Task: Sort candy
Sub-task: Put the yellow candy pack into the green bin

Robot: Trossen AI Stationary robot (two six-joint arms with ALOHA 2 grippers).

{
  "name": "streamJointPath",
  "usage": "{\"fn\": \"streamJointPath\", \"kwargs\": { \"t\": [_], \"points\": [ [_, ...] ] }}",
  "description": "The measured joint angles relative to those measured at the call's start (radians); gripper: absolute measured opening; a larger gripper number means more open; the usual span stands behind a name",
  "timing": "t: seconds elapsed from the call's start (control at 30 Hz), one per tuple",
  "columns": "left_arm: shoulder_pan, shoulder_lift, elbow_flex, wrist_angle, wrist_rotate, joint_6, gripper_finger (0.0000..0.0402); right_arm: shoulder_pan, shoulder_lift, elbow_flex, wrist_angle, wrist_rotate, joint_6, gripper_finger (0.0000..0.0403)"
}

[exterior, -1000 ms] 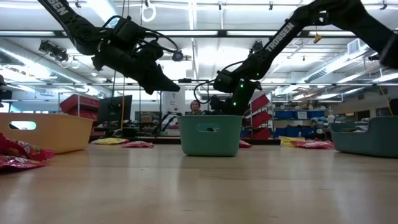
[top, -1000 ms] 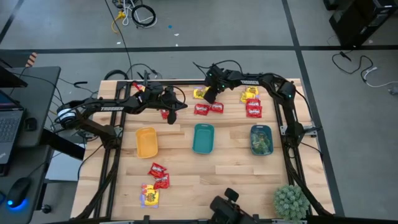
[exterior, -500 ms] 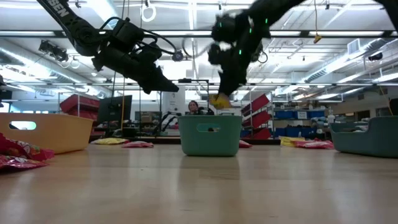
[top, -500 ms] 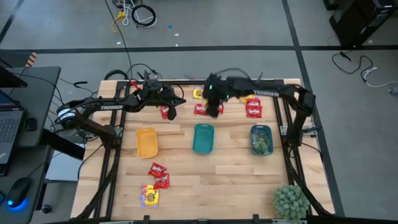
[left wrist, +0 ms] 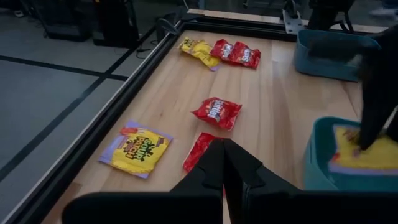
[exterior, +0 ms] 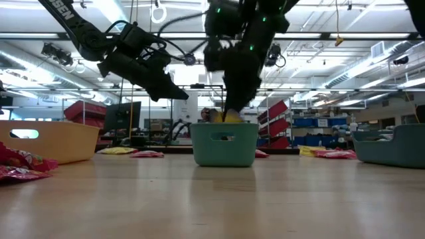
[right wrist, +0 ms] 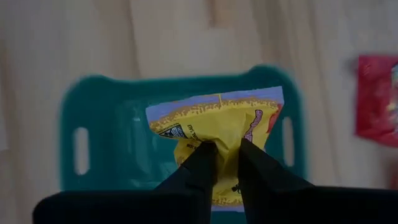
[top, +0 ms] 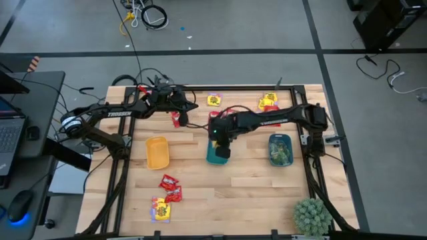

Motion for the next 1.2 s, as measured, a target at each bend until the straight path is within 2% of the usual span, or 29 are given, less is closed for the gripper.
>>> {"fn": "streamJointPath", "kwargs": {
  "t": [0.3, 0.53, 0.6, 0.67, 0.77, 0.9, 0.93, 1.2],
  "points": [
    [0.0, 0.0, 0.0, -0.03, 0.0, 0.001, 0.0, -0.002, 0.095, 0.0, -0.001, 0.052, 0.007, 0.0074],
    [0.0, 0.0, 0.0, -0.03, 0.0, 0.001, 0.0, -0.006, 0.067, 0.0, -0.001, 0.111, -0.02, 0.0154],
    [-0.001, 0.0, 0.0, -0.03, 0.0, 0.001, 0.0001, -0.014, 0.04, 0.0, -0.007, 0.097, -0.019, 0.0173],
    [0.0, 0.0, 0.0, -0.03, 0.0, 0.001, 0.0001, -0.02, 0.023, 0.0, 0.002, 0.061, -0.015, 0.0176],
    [0.0, 0.0, 0.0, -0.032, 0.0, 0.001, 0.0002, -0.019, 0.025, 0.0, 0.014, 0.045, -0.025, 0.0139],
    [-0.001, 0.0, 0.0, -0.033, 0.0, 0.001, 0.0002, -0.018, 0.045, -0.007, 0.028, 0.017, -0.05, 0.0033],
    [-0.001, 0.0, 0.0, -0.033, 0.0, 0.001, 0.0002, -0.016, 0.045, -0.019, 0.045, 0.018, -0.059, 0.0018],
    [-0.001, 0.0, 0.0, -0.059, 0.0, 0.001, 0.0003, -0.024, 0.044, -0.084, 0.115, -0.016, -0.057, 0.0002]
  ]
}}
